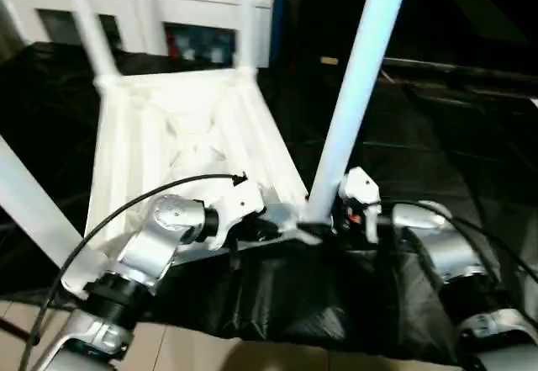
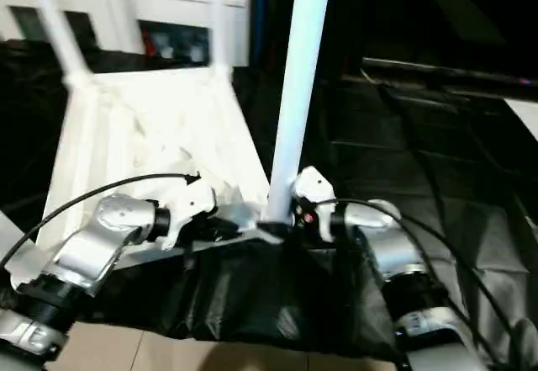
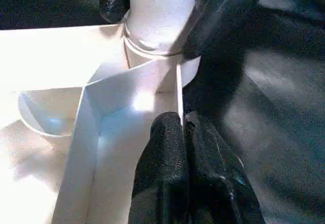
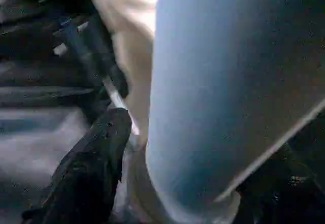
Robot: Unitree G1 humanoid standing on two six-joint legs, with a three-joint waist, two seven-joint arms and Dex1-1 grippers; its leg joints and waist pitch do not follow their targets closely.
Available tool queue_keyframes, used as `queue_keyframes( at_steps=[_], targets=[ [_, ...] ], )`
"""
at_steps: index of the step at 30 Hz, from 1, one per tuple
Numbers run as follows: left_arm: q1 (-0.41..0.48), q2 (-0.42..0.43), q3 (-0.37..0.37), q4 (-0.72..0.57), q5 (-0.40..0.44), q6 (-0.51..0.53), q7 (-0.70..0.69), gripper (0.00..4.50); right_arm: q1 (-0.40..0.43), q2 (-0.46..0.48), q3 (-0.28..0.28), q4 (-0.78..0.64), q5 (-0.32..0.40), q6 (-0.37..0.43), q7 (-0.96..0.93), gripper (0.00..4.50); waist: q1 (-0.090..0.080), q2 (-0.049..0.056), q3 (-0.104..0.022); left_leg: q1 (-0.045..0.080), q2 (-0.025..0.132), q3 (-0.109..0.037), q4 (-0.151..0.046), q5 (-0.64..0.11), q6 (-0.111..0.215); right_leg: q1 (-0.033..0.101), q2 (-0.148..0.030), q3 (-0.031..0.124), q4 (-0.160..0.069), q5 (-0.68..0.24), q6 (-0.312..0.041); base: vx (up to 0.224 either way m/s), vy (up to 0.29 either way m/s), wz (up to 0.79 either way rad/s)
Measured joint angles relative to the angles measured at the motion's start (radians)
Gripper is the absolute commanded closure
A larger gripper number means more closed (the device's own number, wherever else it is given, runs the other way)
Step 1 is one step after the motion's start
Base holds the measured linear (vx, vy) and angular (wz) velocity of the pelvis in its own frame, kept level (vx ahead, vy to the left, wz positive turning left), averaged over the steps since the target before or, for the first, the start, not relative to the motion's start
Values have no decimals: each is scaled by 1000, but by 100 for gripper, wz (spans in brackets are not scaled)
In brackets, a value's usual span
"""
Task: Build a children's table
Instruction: Rotate leg to tighten
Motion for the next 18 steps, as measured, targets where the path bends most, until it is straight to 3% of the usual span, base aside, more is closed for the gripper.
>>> queue_keyframes(
  at_steps=[10,12,13,18],
  targets=[
    [20,44,-20,-28,-41,-11,-113,450,21,-55,31,-70,40,74,170,201,24,-1,0,0,1,1,2,0,0,0,0,1,2,0,0,0,0,0],
    [20,48,-24,-28,-46,-15,-117,450,24,-57,33,-76,43,78,177,208,25,-1,0,0,1,1,3,0,0,0,0,1,3,0,0,0,0,0],
    [20,49,-25,-28,-46,-15,-122,450,30,-58,34,-89,43,86,179,232,25,-1,0,0,1,1,3,0,0,0,0,1,3,0,1,0,0,0],
    [21,48,-28,-29,-47,-15,-122,450,43,-54,34,-110,44,88,178,247,25,-1,0,0,1,1,4,0,0,2,0,2,3,-2,3,0,0,0]
  ],
)
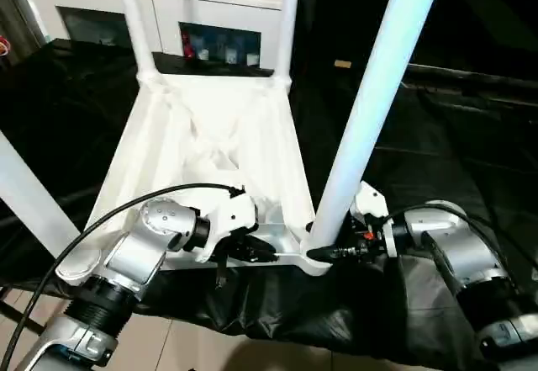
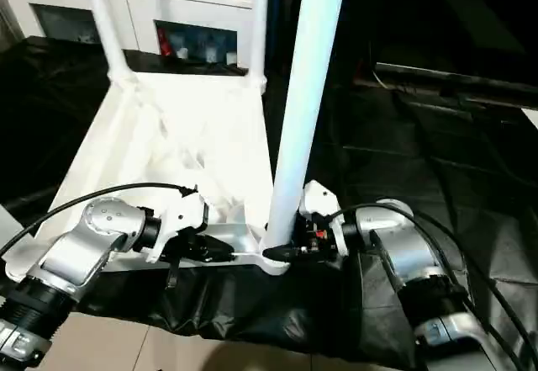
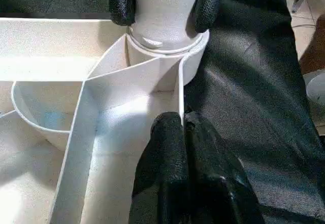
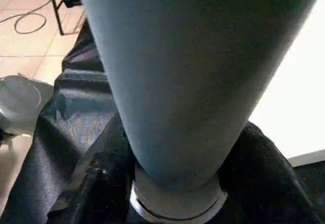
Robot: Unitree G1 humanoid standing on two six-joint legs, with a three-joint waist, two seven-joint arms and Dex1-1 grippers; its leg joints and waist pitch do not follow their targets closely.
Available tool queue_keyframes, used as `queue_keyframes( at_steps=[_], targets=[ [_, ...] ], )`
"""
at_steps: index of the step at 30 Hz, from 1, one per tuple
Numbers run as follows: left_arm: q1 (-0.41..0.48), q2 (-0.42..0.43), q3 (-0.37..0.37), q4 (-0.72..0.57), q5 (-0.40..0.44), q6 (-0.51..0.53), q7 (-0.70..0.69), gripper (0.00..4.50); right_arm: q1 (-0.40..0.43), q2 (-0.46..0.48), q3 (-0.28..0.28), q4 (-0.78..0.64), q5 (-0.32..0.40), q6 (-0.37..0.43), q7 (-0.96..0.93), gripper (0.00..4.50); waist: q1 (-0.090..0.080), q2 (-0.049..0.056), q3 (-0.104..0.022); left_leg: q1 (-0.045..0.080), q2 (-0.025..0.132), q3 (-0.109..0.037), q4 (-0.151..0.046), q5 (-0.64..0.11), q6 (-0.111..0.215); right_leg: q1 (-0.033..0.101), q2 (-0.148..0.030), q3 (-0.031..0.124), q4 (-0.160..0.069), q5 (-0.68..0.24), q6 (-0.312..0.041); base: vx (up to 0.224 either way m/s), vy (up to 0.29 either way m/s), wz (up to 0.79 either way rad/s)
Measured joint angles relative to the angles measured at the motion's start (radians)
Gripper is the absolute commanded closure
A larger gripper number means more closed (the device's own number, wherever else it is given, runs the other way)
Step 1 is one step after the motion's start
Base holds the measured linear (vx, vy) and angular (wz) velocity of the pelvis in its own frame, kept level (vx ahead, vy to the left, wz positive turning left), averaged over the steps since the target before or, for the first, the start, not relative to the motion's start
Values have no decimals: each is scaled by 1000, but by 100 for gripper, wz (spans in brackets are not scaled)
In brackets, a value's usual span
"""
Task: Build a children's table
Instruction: Rotate leg to tighten
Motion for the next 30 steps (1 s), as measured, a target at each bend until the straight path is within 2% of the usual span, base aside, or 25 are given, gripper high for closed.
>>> queue_keyframes(
  at_steps=[2,5,11,15,19,20,24,25,27,30],
  targets=[
    [0,-13,4,3,9,6,34,450,12,13,-16,6,-4,-17,-40,248,0,0,0,1,0,0,0,0,0,2,0,0,1,0,0,0,0,0],
    [-8,-58,39,29,53,31,164,450,6,94,-70,66,-23,-35,-239,252,-12,-2,-1,2,0,0,2,2,-2,3,0,1,2,-3,5,0,0,0],
    [-11,-123,63,40,89,98,324,450,-35,212,-117,163,-51,-41,-526,253,-58,-4,-2,2,0,-5,4,2,-2,3,0,-3,-2,-3,5,0,0,0],
    [-10,-174,79,32,121,145,422,450,-57,294,-155,202,-79,-43,-700,253,-73,-4,-2,2,0,-5,4,2,-2,3,0,-3,-3,-3,5,0,0,0],
    [5,-186,82,-4,134,171,445,450,-57,314,-161,199,-81,-42,-738,253,-78,-5,-3,1,-1,-6,4,1,-2,2,0,-3,-3,-3,5,0,0,0],
    [8,-186,82,-8,134,171,445,450,-55,314,-163,197,-74,-42,-735,197,-78,-5,-3,1,-1,-6,3,0,-2,2,0,-3,-3,-3,5,0,0,0],
    [12,-181,82,-12,134,161,435,450,-48,312,-164,181,-72,-35,-710,174,-79,-5,-3,1,-1,-6,1,0,-2,2,0,-3,-3,-2,4,0,0,0],
    [15,-178,81,-12,135,147,428,450,-44,305,-164,172,-73,-34,-696,147,-78,-5,-3,1,-1,-6,1,0,-2,1,0,-3,-3,-2,4,0,0,0],
    [18,-174,77,-17,134,134,416,450,-38,284,-162,159,-73,-32,-650,139,-73,-5,-3,1,-1,-6,0,0,-2,0,0,-3,-3,-2,3,0,0,0],
    [27,-167,56,-40,122,129,387,450,-9,192,-132,102,-56,-26,-518,135,-56,-5,-3,1,-1,-5,0,-2,-1,-1,0,-3,-3,0,1,0,0,0]
  ],
)
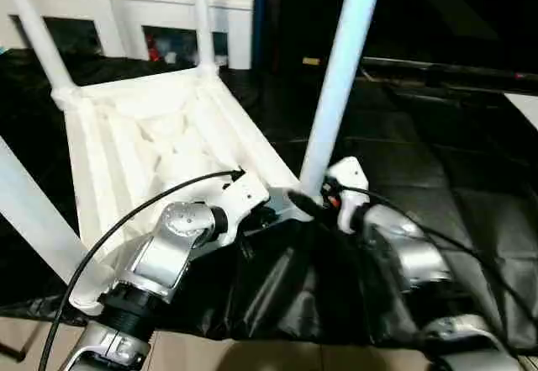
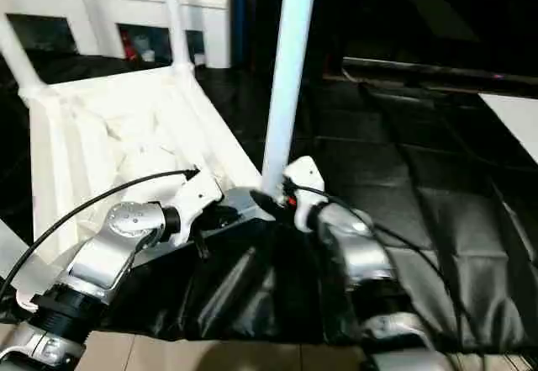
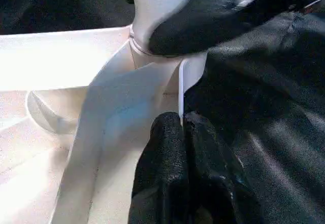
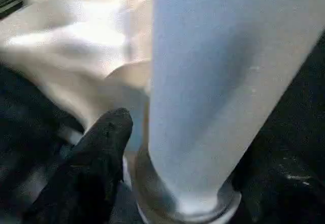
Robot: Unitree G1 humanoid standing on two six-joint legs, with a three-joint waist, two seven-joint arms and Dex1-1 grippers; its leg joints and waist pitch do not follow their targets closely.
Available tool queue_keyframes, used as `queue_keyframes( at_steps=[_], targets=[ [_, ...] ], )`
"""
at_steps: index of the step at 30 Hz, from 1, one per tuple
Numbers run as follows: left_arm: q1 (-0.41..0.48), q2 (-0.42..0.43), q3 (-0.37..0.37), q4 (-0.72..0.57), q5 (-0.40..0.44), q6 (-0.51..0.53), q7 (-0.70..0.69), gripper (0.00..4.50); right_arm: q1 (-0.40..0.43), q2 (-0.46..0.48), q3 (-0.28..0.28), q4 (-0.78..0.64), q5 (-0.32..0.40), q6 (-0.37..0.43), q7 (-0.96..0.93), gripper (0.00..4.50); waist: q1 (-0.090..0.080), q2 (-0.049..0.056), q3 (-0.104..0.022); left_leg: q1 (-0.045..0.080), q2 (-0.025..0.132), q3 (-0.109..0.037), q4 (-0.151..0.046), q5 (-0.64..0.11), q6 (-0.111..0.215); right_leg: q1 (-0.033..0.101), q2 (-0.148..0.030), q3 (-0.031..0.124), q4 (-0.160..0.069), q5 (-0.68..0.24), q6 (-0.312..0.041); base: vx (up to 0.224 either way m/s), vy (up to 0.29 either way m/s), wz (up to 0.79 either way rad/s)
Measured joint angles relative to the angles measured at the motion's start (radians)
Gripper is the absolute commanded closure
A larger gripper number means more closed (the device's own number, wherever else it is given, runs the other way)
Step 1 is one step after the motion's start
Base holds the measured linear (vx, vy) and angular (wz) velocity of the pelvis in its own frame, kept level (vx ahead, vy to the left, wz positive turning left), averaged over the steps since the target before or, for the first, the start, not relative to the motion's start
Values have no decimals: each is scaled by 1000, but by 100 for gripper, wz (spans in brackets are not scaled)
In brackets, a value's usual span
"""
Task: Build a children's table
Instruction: Rotate leg to tighten
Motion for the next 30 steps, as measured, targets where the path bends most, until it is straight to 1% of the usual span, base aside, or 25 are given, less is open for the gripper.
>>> queue_keyframes(
  at_steps=[4,7,9,12,16,20,25,27,30],
  targets=[
    [3,14,-17,-16,-14,-19,-39,450,7,-102,18,-18,8,-24,144,135,19,3,2,-2,0,1,0,-1,2,-2,0,1,1,1,-3,0,0,0],
    [5,24,-24,-16,-24,-34,-64,450,7,-140,21,-18,9,-42,204,135,31,4,2,-2,0,1,0,-1,2,-2,0,1,1,1,-3,0,0,0],
    [7,35,-28,-17,-32,-47,-84,450,7,-159,24,-17,10,-56,238,135,33,4,3,-3,0,1,1,-2,1,-2,0,1,1,1,-3,0,0,0],
    [19,61,-31,-28,-48,-68,-121,450,7,-215,27,-12,16,-68,293,135,36,5,3,-3,0,1,1,-2,1,-2,0,1,1,1,-3,0,0,0],
    [21,88,-33,-42,-61,-69,-153,450,6,-285,22,22,13,-98,325,135,36,5,3,-4,0,1,2,-2,1,-2,0,1,1,1,-3,0,0,0],
    [22,104,-34,-45,-75,-85,-178,450,3,-312,-1,42,15,-100,333,135,35,5,3,-4,0,1,2,-2,1,-2,0,1,2,1,-3,0,0,0],
    [32,127,-40,-49,-112,-114,-248,450,-14,-332,-23,54,20,-109,324,135,42,6,4,-4,0,1,2,-2,1,-2,0,1,2,1,-3,0,0,0],
    [35,136,-48,-51,-123,-122,-279,450,-23,-329,-26,73,20,-118,292,135,48,6,4,-4,0,1,3,-1,1,-2,0,1,3,1,-3,0,0,0],
    [39,156,-68,-58,-142,-151,-343,450,-58,-315,-41,119,9,-127,196,135,55,8,5,-4,1,1,4,-1,1,-2,0,1,4,1,-3,0,0,0]
  ],
)
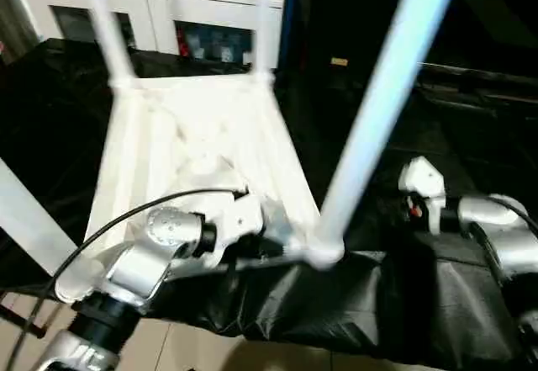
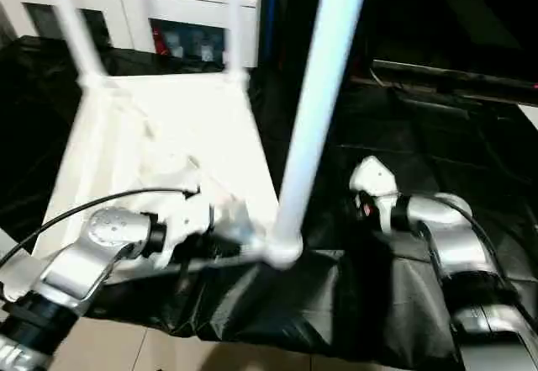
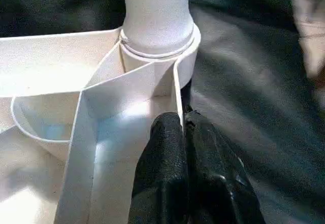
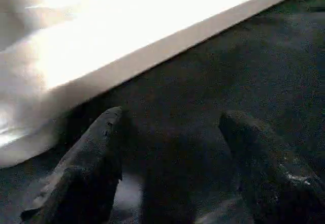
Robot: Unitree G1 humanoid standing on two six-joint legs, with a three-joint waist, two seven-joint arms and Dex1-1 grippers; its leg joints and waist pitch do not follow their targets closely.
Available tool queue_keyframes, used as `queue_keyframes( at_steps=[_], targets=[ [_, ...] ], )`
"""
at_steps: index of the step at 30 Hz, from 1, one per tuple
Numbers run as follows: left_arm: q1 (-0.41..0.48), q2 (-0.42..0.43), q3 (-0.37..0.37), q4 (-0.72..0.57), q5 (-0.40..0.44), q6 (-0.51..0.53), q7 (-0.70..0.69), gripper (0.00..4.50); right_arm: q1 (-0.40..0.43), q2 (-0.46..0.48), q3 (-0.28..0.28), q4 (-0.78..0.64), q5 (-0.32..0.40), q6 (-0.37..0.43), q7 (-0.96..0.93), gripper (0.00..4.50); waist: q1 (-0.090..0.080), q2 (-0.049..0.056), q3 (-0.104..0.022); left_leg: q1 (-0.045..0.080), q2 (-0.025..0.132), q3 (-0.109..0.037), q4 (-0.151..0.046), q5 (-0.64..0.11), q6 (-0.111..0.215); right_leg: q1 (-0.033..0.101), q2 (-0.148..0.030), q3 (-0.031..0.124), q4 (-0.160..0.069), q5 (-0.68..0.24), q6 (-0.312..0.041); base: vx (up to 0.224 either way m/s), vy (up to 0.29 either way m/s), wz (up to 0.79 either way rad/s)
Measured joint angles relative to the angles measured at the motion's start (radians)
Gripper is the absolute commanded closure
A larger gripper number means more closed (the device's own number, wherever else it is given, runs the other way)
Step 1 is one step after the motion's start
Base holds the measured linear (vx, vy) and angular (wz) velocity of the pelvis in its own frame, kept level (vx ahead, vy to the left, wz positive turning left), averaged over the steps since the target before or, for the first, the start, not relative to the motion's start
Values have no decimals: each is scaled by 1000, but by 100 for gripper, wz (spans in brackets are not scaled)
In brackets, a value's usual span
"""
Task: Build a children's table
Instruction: Rotate leg to tighten
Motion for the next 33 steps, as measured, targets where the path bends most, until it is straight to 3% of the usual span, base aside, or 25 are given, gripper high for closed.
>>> queue_keyframes(
  at_steps=[9,15,16,22,27,33],
  targets=[
    [2,33,-16,41,-1,-129,-63,450,-33,117,-36,40,-13,-13,-242,135,-3,1,1,1,1,1,3,1,-2,0,0,2,8,-1,2,0,0,0],
    [5,71,-5,54,-10,-169,-64,450,-45,195,-39,67,-14,-13,-369,135,-19,2,1,3,1,1,3,2,-4,0,0,3,10,-1,2,0,0,0],
    [17,79,14,53,-24,-159,-65,423,-50,216,-42,77,-18,-10,-410,135,-24,2,1,3,1,1,3,3,-4,0,0,3,10,-1,2,0,0,0],
    [77,118,136,-66,-143,-113,-68,377,-51,259,-96,101,-16,28,-553,135,-29,2,1,3,1,1,3,3,-4,0,0,3,10,-1,2,0,0,0],
    [178,58,254,-235,-258,-76,58,338,22,303,-114,-24,6,71,-620,135,-27,2,1,3,1,2,2,2,-4,0,0,4,10,-2,3,0,0,0],
    [296,66,297,-323,-209,8,206,318,105,315,-46,-103,-42,114,-629,135,-33,-2,2,4,1,2,3,3,-5,0,1,4,11,-6,9,0,0,0]
  ],
)
